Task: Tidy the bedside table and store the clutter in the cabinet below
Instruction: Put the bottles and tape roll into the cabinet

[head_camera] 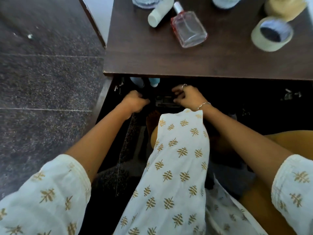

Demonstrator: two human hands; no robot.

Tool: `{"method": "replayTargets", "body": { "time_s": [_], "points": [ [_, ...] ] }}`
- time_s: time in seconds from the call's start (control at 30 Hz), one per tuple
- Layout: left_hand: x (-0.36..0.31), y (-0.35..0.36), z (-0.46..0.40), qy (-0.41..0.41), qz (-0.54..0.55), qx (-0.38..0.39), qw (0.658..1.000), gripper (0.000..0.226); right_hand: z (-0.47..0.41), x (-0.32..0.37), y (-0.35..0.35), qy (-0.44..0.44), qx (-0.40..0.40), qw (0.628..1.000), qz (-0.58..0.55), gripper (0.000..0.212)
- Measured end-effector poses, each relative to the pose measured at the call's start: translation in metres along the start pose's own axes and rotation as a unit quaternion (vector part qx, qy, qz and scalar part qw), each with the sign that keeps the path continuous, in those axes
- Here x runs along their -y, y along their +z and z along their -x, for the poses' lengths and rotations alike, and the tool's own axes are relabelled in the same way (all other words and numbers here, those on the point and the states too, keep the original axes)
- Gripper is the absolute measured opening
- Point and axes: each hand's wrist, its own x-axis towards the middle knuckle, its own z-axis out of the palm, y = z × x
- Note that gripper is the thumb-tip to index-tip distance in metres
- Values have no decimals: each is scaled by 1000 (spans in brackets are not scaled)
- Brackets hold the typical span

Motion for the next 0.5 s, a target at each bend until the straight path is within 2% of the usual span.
{"method": "replayTargets", "body": {
  "time_s": [0.17, 0.23, 0.33, 0.5],
  "points": [
    [-29, -20, 51, 39, -142, 70, 987, 22, 41, 15, -34, -49, 14, 997, 53, 23],
    [-40, -30, 60, 62, -175, 73, 980, 25, 52, 27, -48, -80, 12, 995, 64, 18],
    [-62, -45, 65, 120, -160, 8, 980, 26, 59, 47, -70, -118, -35, 991, 50, 14],
    [-106, -64, 47, 206, -162, -165, 951, 28, 32, 72, -103, -119, -192, 973, 43, 18]
  ]
}}
